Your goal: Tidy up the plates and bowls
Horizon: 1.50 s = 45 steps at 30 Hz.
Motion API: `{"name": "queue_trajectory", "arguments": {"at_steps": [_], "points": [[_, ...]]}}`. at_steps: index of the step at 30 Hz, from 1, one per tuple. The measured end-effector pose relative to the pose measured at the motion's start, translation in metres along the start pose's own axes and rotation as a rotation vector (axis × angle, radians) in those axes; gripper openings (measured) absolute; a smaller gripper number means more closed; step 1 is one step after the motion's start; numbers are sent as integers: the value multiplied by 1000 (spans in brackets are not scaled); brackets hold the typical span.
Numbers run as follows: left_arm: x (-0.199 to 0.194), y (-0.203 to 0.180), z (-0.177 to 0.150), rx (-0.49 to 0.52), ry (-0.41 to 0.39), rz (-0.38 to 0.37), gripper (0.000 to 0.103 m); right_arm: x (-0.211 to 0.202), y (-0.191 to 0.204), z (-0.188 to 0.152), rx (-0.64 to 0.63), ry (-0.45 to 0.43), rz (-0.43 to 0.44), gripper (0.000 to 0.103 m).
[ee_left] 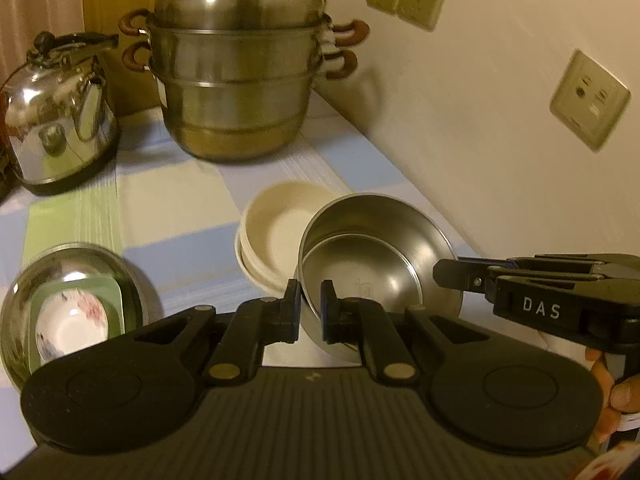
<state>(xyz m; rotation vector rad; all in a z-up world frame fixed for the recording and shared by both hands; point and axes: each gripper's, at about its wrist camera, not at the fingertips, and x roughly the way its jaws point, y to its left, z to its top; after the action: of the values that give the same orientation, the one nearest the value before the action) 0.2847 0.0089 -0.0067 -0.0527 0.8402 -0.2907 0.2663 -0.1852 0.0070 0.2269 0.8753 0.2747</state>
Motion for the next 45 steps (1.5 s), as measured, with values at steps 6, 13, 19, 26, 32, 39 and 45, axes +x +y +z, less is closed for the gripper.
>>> {"name": "queue_trajectory", "arguments": {"at_steps": [6,13,19,26,32,39,45], "points": [[13,7,20,-13,-27,25,8,17,1,26,-19,-23,12,9],[31,15,32,-27,-35,48,8,38,0,43,-42,-36,24,9],[47,21,36,-30,-15,59,8,57,-7,47,-36,-25,33,9],[58,23,37,-27,3,69,9,72,-13,48,-24,-5,43,9],[69,25,35,-33,27,75,9,84,-18,47,-13,16,49,9],[77,29,32,-31,42,84,9,95,-21,46,-6,40,53,9],[85,28,29,-18,49,96,9,103,-21,45,-8,60,49,9]]}}
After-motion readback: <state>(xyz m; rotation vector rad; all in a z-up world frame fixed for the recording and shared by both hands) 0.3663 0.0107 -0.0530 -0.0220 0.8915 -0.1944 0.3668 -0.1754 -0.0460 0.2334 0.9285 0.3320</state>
